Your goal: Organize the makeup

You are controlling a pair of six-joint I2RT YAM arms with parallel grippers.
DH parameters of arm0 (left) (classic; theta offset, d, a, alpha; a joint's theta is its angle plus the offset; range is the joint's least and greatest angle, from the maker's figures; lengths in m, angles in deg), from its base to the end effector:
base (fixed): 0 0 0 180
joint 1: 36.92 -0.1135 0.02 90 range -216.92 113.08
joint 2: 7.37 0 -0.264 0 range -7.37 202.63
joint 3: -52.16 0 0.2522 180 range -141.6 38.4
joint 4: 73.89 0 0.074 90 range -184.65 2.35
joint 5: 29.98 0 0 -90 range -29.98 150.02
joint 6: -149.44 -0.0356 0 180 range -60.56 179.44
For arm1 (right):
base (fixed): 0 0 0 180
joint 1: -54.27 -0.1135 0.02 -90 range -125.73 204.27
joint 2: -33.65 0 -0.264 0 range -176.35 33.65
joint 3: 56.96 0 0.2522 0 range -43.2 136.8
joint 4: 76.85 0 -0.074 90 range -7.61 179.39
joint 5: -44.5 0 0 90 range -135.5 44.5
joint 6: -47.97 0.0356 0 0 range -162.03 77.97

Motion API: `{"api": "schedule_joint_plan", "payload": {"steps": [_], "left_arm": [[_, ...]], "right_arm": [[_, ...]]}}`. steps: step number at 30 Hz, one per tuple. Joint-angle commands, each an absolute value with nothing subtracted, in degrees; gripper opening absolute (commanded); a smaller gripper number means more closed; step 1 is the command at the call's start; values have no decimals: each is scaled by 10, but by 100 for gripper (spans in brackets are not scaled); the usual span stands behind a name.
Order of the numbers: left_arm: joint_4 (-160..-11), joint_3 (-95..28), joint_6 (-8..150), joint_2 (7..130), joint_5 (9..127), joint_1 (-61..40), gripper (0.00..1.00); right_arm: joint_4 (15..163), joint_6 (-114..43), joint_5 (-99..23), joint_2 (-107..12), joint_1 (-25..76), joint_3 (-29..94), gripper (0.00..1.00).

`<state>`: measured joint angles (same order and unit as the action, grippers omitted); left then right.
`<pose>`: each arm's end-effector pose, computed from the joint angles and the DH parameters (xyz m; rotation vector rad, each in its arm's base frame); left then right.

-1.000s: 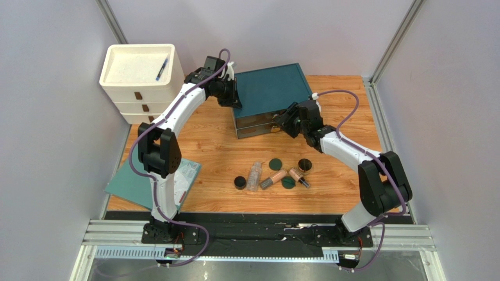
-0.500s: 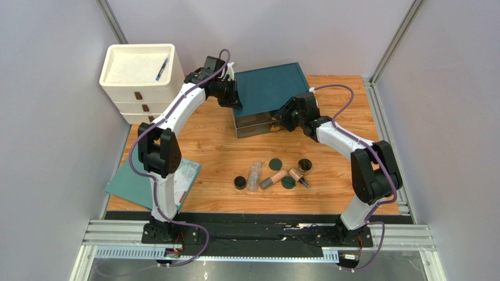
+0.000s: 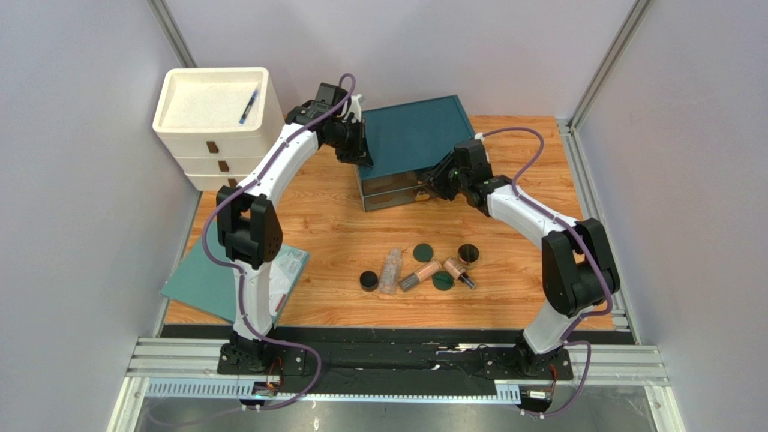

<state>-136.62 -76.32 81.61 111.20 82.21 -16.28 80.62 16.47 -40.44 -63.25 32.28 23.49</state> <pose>0.4251 -0.1745 0.3035 0.1350 2.5681 -0.7835 0.3500 0.1447 0.2353 0.7009 2.2857 0.8175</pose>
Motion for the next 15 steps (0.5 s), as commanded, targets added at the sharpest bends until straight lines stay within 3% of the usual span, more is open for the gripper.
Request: {"api": "schedule_joint_plan", "payload": {"steps": [1, 9, 12, 15], "left_arm": [[-1448, -773, 796, 1163, 780, -165, 0], [-1463, -796, 799, 1180, 782, -171, 0], [-1463, -796, 797, 1180, 789, -171, 0], [-1461, -794, 795, 1173, 789, -171, 3]], "right_arm": [[729, 128, -431, -587, 330, 211, 30], [695, 107, -427, -571, 330, 196, 28], [716, 97, -420, -560, 330, 180, 30], [751, 86, -410, -549, 330, 177, 38]]}}
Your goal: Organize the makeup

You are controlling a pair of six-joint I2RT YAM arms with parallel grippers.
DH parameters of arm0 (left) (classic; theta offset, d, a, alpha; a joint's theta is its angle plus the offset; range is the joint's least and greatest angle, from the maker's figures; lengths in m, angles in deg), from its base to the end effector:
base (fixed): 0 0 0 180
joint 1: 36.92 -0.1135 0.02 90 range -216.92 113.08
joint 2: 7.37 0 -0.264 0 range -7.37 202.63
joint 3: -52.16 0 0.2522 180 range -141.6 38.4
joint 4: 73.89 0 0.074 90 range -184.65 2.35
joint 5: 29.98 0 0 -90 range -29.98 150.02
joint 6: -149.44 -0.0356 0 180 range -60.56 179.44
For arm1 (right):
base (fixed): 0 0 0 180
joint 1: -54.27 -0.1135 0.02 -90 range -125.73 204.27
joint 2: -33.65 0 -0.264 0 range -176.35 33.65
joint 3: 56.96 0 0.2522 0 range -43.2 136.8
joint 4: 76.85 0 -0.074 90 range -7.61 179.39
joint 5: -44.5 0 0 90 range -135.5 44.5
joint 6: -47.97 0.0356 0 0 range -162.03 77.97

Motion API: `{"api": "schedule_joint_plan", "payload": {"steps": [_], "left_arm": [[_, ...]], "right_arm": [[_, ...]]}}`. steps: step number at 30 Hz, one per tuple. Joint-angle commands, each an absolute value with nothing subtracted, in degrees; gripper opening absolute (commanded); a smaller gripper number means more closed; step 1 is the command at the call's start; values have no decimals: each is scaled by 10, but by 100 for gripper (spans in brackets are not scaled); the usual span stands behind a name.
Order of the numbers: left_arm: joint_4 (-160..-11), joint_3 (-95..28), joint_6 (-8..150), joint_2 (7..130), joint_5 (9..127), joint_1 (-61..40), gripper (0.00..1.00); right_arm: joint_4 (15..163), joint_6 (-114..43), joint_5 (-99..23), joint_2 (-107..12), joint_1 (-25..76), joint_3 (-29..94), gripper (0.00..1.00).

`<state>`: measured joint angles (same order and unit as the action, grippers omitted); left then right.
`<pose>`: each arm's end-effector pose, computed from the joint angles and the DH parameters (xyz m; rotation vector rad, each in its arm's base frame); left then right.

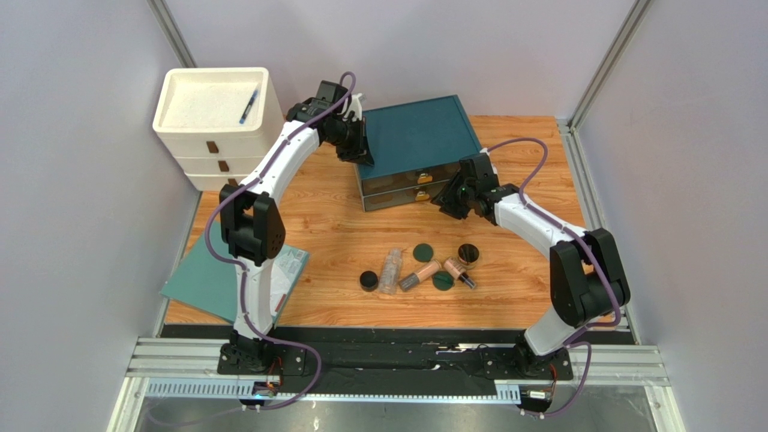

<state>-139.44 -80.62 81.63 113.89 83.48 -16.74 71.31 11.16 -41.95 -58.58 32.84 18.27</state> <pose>0.4332 -0.1743 0.3032 0.1290 2.5892 -0.8042 0.3190 0.1276 0.2211 0.6645 2.4436 0.6387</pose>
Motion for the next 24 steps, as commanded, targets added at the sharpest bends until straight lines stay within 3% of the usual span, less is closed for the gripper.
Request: {"api": "schedule_joint_plan", "payload": {"steps": [1, 8, 15, 24], "left_arm": [[-1461, -795, 795, 1171, 790, -171, 3], [-1459, -796, 796, 1163, 796, -171, 7], [-1462, -795, 791, 1157, 796, -171, 19], [-1476, -811, 780, 1152, 794, -172, 20]], "right_arm": [[763, 85, -410, -544, 330, 178, 42], [825, 110, -430, -540, 331, 176, 54], [825, 133, -426, -599, 331, 220, 55], [849, 137, -428, -610, 331, 237, 54]]}}
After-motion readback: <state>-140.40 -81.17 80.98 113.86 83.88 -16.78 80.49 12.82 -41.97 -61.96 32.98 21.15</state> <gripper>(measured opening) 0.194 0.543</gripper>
